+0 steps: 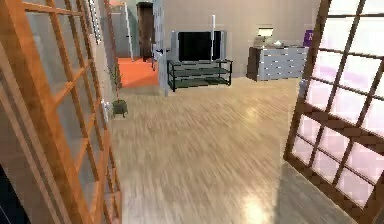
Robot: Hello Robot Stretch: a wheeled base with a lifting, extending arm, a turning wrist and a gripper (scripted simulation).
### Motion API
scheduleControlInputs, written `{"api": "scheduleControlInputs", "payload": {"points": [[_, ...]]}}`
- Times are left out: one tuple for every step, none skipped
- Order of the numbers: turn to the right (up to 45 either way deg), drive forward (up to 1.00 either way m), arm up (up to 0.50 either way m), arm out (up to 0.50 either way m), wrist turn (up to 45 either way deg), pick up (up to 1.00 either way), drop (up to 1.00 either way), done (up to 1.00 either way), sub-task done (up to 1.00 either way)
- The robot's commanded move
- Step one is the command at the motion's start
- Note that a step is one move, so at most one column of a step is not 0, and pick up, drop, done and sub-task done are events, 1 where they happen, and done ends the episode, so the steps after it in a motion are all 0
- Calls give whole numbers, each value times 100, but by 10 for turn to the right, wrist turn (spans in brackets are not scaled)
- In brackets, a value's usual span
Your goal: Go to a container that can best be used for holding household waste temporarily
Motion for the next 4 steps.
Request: {"api": "scheduleControlInputs", "payload": {"points": [[0,100,0,0,0,0,0,0,0],[-60,0,0,0,0,0,0,0,0],[0,30,0,0,0,0,0,0,0],[-120,0,0,0,0,0,0,0,0]]}}
